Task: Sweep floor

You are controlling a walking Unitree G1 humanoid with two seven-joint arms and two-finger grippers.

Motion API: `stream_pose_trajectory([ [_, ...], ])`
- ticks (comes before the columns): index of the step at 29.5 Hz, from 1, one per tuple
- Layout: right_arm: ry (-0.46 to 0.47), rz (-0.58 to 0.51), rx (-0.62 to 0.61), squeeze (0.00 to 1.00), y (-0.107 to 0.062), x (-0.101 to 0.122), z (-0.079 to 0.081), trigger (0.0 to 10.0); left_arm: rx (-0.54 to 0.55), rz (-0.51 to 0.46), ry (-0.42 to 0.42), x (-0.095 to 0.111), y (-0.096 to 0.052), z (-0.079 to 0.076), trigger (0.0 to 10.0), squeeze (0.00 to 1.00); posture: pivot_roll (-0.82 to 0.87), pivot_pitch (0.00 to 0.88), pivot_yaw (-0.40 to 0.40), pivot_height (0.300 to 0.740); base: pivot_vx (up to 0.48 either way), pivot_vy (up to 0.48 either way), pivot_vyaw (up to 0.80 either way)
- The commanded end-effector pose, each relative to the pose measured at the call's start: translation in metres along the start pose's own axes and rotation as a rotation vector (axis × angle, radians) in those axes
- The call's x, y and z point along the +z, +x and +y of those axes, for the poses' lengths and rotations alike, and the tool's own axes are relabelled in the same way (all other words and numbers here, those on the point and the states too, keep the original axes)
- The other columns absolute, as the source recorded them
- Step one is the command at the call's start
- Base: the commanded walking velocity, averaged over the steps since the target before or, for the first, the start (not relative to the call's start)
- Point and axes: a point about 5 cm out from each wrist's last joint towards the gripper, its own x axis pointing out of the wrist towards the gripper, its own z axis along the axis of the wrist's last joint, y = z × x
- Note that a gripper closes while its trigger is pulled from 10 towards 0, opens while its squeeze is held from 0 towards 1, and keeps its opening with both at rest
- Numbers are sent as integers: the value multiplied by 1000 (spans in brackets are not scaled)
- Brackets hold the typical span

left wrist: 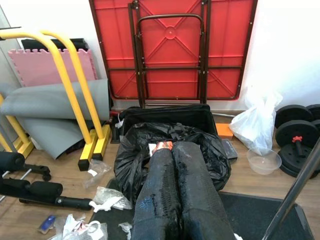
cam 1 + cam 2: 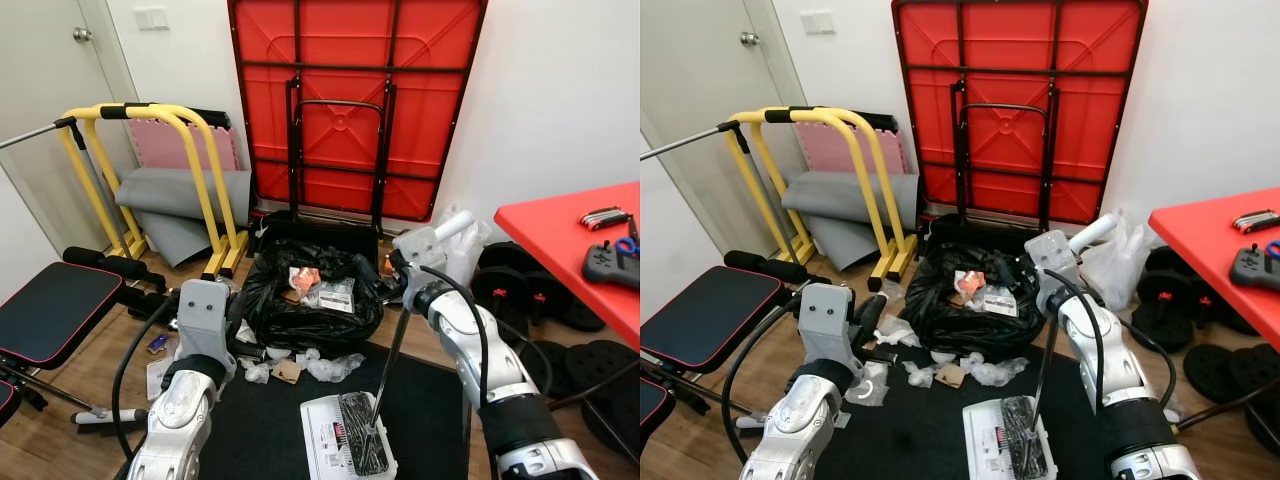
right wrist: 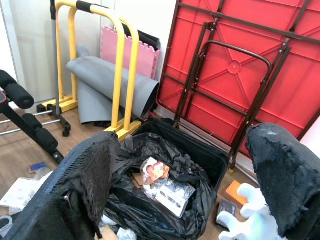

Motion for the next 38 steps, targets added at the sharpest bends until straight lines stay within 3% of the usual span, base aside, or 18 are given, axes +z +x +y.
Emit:
stream_pose_trajectory([
  [1,19,6,-5,0,1,0,-2,10000,3,3,9,0,1,3,10000,0,-89,0,-30,680,0,0,0],
  [29,35,40,-53,0,-1,-9,-15,10000,1,24,48,-2,1,4,10000,0,-84,0,-22,625,0,0,0],
  [36,53,48,-109,0,0,-10,-26,10000,2,30,54,-2,0,5,10000,0,-80,0,-15,610,0,0,0],
  [38,63,58,-165,0,-1,-12,-37,10000,1,33,58,-2,-1,6,10000,0,-76,0,-10,600,0,0,0],
])
